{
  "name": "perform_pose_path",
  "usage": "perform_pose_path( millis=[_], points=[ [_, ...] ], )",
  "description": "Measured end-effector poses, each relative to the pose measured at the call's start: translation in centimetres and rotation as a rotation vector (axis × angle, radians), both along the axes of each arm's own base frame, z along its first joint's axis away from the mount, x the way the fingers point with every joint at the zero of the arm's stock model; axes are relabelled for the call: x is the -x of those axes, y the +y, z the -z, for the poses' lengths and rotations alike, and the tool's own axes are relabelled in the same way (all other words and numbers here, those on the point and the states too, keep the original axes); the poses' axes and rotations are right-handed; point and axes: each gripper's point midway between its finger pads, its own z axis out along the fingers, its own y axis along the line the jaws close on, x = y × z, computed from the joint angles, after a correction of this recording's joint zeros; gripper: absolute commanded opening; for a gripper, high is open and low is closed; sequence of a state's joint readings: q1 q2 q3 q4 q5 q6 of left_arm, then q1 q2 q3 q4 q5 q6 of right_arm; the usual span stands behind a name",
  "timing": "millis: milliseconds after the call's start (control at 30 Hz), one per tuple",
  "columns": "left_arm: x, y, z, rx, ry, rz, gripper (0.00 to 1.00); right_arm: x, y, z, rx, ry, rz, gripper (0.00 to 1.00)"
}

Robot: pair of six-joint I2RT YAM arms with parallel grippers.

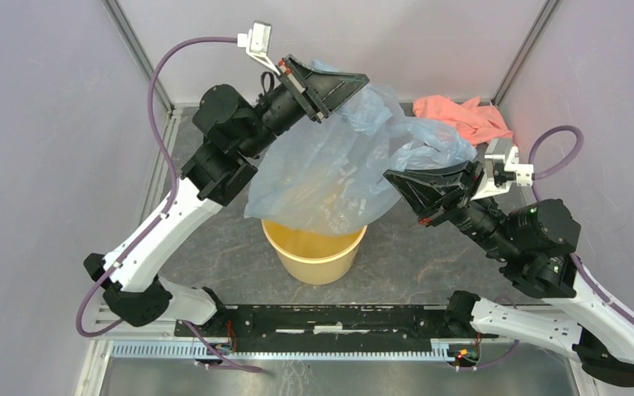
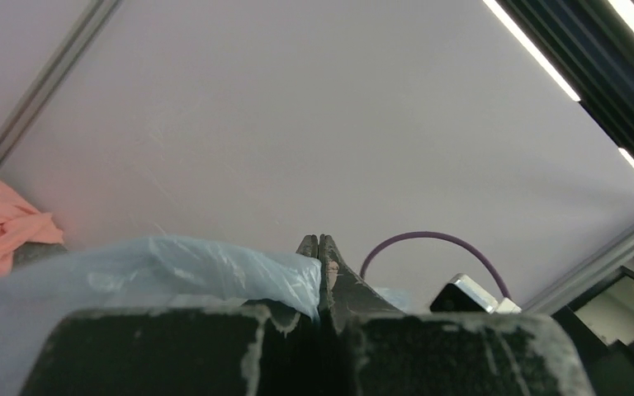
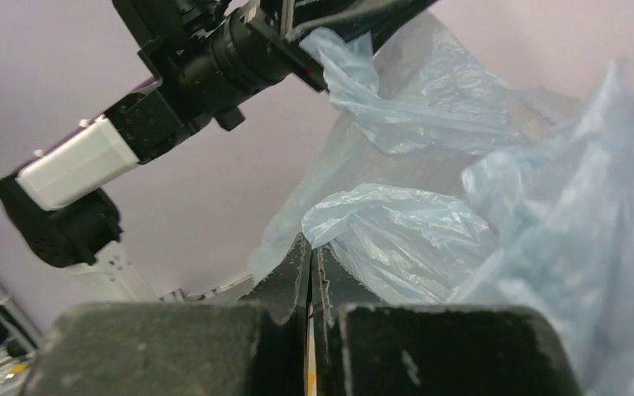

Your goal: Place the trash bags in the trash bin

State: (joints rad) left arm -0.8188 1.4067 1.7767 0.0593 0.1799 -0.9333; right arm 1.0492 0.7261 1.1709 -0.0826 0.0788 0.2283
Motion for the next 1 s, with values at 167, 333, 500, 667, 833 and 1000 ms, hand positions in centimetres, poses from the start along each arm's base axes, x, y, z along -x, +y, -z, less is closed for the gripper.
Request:
perform_pose_path(
  millis=[167,333,500,667,833,1000],
  points=[
    [-0.7,1.3,4.4,-0.074,0.072,-0.084,0.21,-1.1,-0.3,1.4,0.073,-0.047,0.071,0.0],
    [-0.7,2.8,8.6,-0.206,0.12,-0.152,0.69,-3.1,1.6,3.8,0.211,-0.061,0.115,0.0],
    [0.9,6.2,10.3,-0.327,0.116,-0.226,1.0,-3.9,2.2,5.2,0.277,-0.06,0.133,0.01],
    [5.0,11.3,10.4,-0.409,0.065,-0.254,1.0,-4.2,1.8,5.0,0.275,-0.061,0.16,0.0],
    [7.2,17.3,12.7,-0.497,0.113,-0.381,0.95,-4.7,2.2,4.6,0.281,-0.057,0.172,0.0],
    [7.7,22.3,17.8,-0.594,0.235,-0.543,0.92,-5.1,3.0,4.6,0.292,-0.052,0.17,0.0]
  ],
)
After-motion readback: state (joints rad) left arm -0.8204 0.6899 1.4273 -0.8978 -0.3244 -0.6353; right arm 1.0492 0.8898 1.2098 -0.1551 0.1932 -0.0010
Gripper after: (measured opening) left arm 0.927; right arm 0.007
